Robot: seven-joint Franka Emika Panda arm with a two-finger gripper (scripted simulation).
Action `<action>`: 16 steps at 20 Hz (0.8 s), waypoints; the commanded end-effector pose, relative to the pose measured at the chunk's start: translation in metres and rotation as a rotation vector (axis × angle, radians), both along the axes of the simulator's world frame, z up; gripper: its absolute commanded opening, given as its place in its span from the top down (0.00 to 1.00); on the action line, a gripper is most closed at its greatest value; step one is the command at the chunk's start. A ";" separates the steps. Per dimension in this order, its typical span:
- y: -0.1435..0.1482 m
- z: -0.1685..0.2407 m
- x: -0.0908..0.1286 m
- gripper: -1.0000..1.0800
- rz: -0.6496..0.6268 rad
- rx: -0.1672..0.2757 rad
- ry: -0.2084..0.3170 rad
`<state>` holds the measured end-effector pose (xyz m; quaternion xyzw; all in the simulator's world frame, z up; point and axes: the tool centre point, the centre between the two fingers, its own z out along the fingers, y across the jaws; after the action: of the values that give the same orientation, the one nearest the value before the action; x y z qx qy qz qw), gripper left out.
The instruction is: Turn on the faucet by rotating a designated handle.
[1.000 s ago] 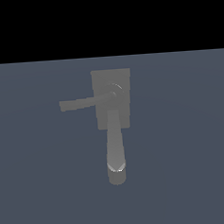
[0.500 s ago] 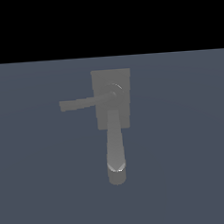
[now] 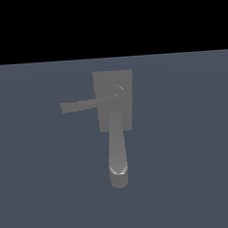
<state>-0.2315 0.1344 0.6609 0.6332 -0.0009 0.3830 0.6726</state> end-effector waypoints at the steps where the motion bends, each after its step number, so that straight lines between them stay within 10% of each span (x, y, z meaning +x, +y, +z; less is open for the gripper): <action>1: 0.017 0.001 0.003 1.00 0.015 -0.081 -0.021; 9: 0.051 -0.003 0.011 1.00 0.048 -0.241 -0.049; 16: 0.063 -0.006 0.015 1.00 0.061 -0.299 -0.055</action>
<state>-0.2178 0.1966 0.6544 0.5185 0.0560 0.4161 0.7449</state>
